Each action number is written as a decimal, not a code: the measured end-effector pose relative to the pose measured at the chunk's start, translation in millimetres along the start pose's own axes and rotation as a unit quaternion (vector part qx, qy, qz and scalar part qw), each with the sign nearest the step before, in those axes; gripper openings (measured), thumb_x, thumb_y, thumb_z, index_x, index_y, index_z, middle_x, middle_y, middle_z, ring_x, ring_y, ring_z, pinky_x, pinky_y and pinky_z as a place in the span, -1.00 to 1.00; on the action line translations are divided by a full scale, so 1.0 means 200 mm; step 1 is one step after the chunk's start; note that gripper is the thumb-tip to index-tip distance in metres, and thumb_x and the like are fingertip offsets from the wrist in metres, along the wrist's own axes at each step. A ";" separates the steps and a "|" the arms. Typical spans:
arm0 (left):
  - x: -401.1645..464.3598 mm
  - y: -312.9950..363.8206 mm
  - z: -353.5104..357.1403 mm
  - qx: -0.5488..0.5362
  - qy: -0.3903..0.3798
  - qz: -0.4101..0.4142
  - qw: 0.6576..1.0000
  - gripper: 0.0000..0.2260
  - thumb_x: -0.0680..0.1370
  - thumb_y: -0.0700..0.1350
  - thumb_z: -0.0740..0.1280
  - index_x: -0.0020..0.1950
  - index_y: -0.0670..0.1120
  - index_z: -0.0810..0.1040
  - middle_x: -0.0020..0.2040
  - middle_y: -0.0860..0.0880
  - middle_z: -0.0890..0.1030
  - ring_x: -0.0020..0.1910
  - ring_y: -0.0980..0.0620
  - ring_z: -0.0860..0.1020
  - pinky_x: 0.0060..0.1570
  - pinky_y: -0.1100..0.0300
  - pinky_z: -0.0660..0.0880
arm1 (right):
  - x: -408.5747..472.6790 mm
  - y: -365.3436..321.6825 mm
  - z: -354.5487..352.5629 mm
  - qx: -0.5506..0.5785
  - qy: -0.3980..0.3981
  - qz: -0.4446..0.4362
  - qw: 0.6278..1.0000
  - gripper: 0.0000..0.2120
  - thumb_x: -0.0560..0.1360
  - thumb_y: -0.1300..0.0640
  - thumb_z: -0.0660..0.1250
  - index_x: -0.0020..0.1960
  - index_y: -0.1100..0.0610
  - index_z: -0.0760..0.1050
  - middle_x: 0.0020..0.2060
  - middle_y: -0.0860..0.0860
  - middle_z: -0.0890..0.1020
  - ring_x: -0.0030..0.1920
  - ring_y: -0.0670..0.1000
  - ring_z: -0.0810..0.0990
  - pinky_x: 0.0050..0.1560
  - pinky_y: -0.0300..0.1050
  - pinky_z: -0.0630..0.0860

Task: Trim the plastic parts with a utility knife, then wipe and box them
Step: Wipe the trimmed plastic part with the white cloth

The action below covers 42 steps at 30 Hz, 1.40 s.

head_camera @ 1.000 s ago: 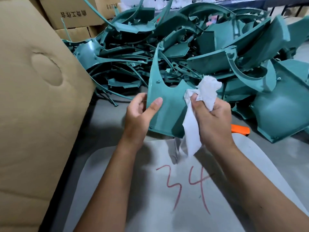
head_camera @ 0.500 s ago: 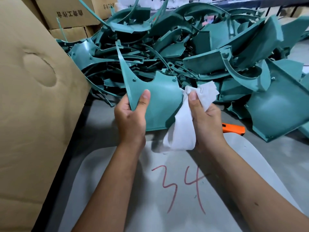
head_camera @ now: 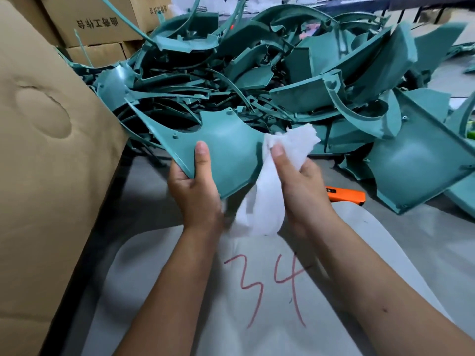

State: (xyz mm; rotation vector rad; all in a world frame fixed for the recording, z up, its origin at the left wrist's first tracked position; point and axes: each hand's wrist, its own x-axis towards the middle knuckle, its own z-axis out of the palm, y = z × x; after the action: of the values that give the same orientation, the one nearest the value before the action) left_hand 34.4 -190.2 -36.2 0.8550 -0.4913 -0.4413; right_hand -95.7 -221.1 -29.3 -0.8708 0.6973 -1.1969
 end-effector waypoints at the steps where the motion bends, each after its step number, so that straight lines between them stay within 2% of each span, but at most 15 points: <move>1: 0.01 0.00 -0.01 0.007 0.000 -0.013 1.000 -0.93 0.63 -0.11 0.40 0.06 -0.01 0.67 0.01 0.01 0.76 -0.02 -0.02 0.73 -0.13 0.09 0.65 | 0.00 0.00 -0.01 -0.035 -0.024 -0.005 0.999 -0.81 0.66 0.10 0.38 0.03 0.22 0.66 -0.17 0.13 0.74 -0.20 0.11 0.74 -0.25 -0.04 0.67; 4: 0.05 -0.01 -0.05 0.034 -0.017 -0.105 0.994 -0.81 0.50 -0.04 0.47 0.08 -0.03 0.67 0.07 -0.04 0.75 0.07 -0.10 0.72 0.03 -0.05 0.66 | 0.01 0.00 -0.05 -0.107 -0.012 -0.024 0.994 -0.77 0.64 0.12 0.40 -0.18 0.14 0.67 -0.33 0.07 0.66 -0.32 0.04 0.61 -0.31 -0.10 0.51; 8: 0.05 -0.01 -0.09 0.089 -0.144 -0.236 0.957 -0.59 0.38 -0.09 0.53 0.21 -0.07 0.59 0.11 -0.08 0.74 0.09 -0.17 0.71 0.11 -0.19 0.63 | 0.05 -0.02 -0.10 -0.138 0.093 -0.058 0.984 -0.72 0.54 -0.04 0.48 -0.23 0.13 0.65 -0.37 0.08 0.63 -0.33 0.08 0.59 -0.25 0.05 0.50; 11: 0.02 -0.01 -0.06 0.101 -0.225 -0.153 0.957 -0.65 0.40 -0.20 0.53 0.17 -0.17 0.64 0.09 -0.13 0.74 0.10 -0.18 0.70 0.08 -0.05 0.65 | 0.08 -0.02 -0.09 0.047 0.191 -0.033 0.980 -0.81 0.53 -0.13 0.47 -0.09 -0.01 0.65 -0.26 0.03 0.73 -0.24 0.09 0.73 -0.15 0.11 0.65; 13: -0.02 -0.02 -0.02 0.057 -0.199 -0.103 0.973 -0.73 0.44 -0.23 0.52 0.13 -0.16 0.68 0.12 -0.13 0.73 0.14 -0.16 0.69 0.17 -0.07 0.62 | 0.10 -0.03 -0.07 0.122 0.235 0.000 0.964 -0.67 0.48 -0.23 0.45 0.03 0.01 0.63 -0.19 0.03 0.77 -0.15 0.14 0.77 -0.14 0.17 0.69; 16: -0.05 -0.03 0.02 0.006 -0.108 -0.079 0.991 -0.84 0.46 -0.22 0.53 0.03 -0.09 0.72 0.13 -0.09 0.73 0.15 -0.13 0.69 0.20 -0.07 0.59 | 0.11 -0.05 -0.07 0.098 0.197 0.005 0.975 -0.68 0.46 -0.28 0.40 -0.09 -0.06 0.71 -0.29 -0.06 0.75 -0.23 0.05 0.76 -0.29 -0.03 0.66; 20: -0.08 -0.05 0.02 0.057 -0.134 -0.057 0.988 -0.77 0.49 -0.32 0.51 0.13 -0.17 0.69 0.11 -0.08 0.74 0.09 -0.03 0.71 0.06 0.15 0.62 | 0.03 0.02 -0.04 -0.010 0.027 0.013 0.999 -0.64 0.56 -0.23 0.36 0.15 0.02 0.61 -0.05 0.11 0.77 -0.07 0.15 0.78 -0.15 0.14 0.72; 23: -0.11 -0.06 0.03 0.094 -0.198 -0.073 0.973 -0.68 0.44 -0.42 0.50 0.19 -0.35 0.62 0.13 -0.16 0.72 0.06 0.04 0.70 0.09 0.22 0.57 | 0.07 -0.01 -0.06 -0.063 0.095 -0.066 0.991 -0.76 0.67 0.00 0.33 -0.08 0.12 0.62 -0.25 0.14 0.67 -0.24 0.11 0.65 -0.22 0.02 0.59; 26: -0.07 -0.04 -0.02 0.118 -0.379 -0.098 0.913 -0.66 0.35 -0.37 0.52 0.11 -0.22 0.66 0.02 -0.05 0.74 0.00 0.08 0.68 0.08 0.16 0.57 | 0.12 -0.07 -0.14 -0.085 0.204 -0.086 0.972 -0.62 0.69 0.05 0.33 -0.31 0.06 0.49 -0.45 -0.08 0.52 -0.38 -0.04 0.46 -0.23 -0.12 0.40; 29: -0.03 0.03 -0.07 0.025 -0.579 -0.232 0.781 -0.60 0.43 -0.40 0.47 0.26 -0.18 0.65 0.17 -0.20 0.69 0.13 -0.16 0.66 0.15 -0.02 0.60 | 0.11 -0.08 -0.27 -0.082 0.179 0.007 0.980 -0.70 0.76 0.08 0.17 -0.13 0.01 0.49 -0.26 -0.12 0.60 -0.22 -0.07 0.55 -0.17 -0.21 0.53; 31: 0.00 0.03 -0.07 0.013 -0.516 -0.279 0.810 -0.70 0.55 -0.35 0.32 0.19 -0.13 0.72 0.14 -0.18 0.71 0.09 -0.14 0.70 0.08 0.04 0.64 | 0.12 -0.11 -0.30 -0.138 0.104 0.015 0.985 -0.72 0.77 0.14 0.12 -0.07 -0.01 0.47 -0.19 -0.13 0.64 -0.07 -0.03 0.58 -0.18 -0.30 0.60; 33: 0.02 0.06 -0.05 0.022 -0.391 -0.330 0.859 -0.75 0.60 -0.05 0.29 0.04 -0.05 0.77 -0.04 -0.11 0.73 -0.16 -0.01 0.72 -0.26 0.18 0.65 | 0.16 -0.14 -0.28 -0.254 0.031 -0.042 0.966 -0.73 0.72 0.14 0.24 -0.14 0.01 0.51 -0.24 -0.10 0.66 -0.14 -0.09 0.59 -0.12 -0.20 0.58; 36: 0.07 0.09 -0.09 0.093 -0.385 -0.389 0.831 -0.41 0.43 0.41 0.29 0.08 -0.05 0.75 -0.10 -0.15 0.68 -0.28 -0.03 0.65 -0.50 0.20 0.54 | 0.18 -0.11 -0.23 -0.385 -0.058 -0.034 0.921 -0.65 0.64 -0.01 0.39 -0.29 0.08 0.54 -0.44 -0.13 0.54 -0.39 -0.16 0.44 -0.31 -0.19 0.39; 39: 0.03 0.13 -0.10 0.136 -0.428 -0.387 0.805 -0.54 0.41 0.33 0.44 -0.06 -0.06 0.76 -0.29 -0.11 0.65 -0.45 -0.01 0.60 -0.54 0.21 0.50 | 0.17 -0.05 -0.25 -0.388 -0.108 -0.017 0.915 -0.64 0.57 -0.13 0.40 -0.34 -0.03 0.51 -0.44 -0.15 0.46 -0.39 -0.15 0.36 -0.37 -0.27 0.33; 42: 0.01 0.11 -0.05 0.137 -0.363 -0.347 0.854 -0.62 0.34 0.07 0.46 -0.05 -0.22 0.62 -0.27 -0.24 0.53 -0.42 -0.08 0.51 -0.49 0.18 0.43 | 0.20 -0.05 -0.27 -0.371 -0.085 -0.058 0.923 -0.57 0.59 -0.07 0.40 -0.43 -0.06 0.49 -0.50 -0.18 0.41 -0.43 -0.16 0.32 -0.42 -0.30 0.27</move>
State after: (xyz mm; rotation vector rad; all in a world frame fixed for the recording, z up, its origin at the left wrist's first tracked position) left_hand 44.4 -172.2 -23.3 1.1272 -0.9552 -1.4222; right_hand -137.1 -272.3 -47.7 -1.6459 0.9852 -0.9358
